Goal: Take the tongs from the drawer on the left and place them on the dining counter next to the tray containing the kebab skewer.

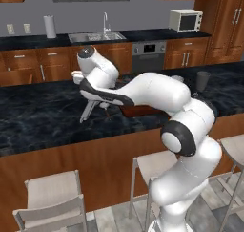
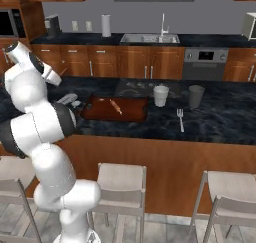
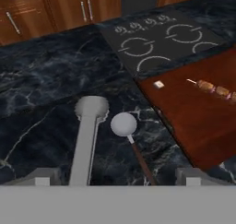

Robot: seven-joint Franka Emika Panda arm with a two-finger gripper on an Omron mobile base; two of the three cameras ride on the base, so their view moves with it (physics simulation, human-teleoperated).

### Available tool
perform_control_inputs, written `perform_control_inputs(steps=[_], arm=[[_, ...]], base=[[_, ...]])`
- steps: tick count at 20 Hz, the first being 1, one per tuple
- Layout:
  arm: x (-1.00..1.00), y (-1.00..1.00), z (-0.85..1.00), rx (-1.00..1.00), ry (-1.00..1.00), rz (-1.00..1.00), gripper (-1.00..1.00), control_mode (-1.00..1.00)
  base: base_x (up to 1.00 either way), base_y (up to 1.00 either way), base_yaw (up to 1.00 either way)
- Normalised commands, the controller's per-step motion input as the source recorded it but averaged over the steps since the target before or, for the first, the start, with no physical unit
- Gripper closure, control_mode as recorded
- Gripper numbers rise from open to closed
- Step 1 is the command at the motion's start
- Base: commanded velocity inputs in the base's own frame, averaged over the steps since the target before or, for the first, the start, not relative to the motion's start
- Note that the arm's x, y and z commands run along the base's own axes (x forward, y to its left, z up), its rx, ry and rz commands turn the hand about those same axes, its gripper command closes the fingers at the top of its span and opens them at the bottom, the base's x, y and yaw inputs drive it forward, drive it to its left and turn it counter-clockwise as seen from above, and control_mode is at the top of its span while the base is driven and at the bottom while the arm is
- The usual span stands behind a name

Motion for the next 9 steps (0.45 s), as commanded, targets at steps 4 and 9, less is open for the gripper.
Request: perform_control_inputs(steps=[4, 9], arm=[[-1.0, -1.0, 0.03, 0.0, -0.1, 0.04, -1.0, -1.0], [-1.0, -1.0, -0.33, 0.03, -0.03, -0.01, -1.0, -1.0]], base=[[0.0, 0.0, 0.0], [0.0, 0.0, 0.0]])
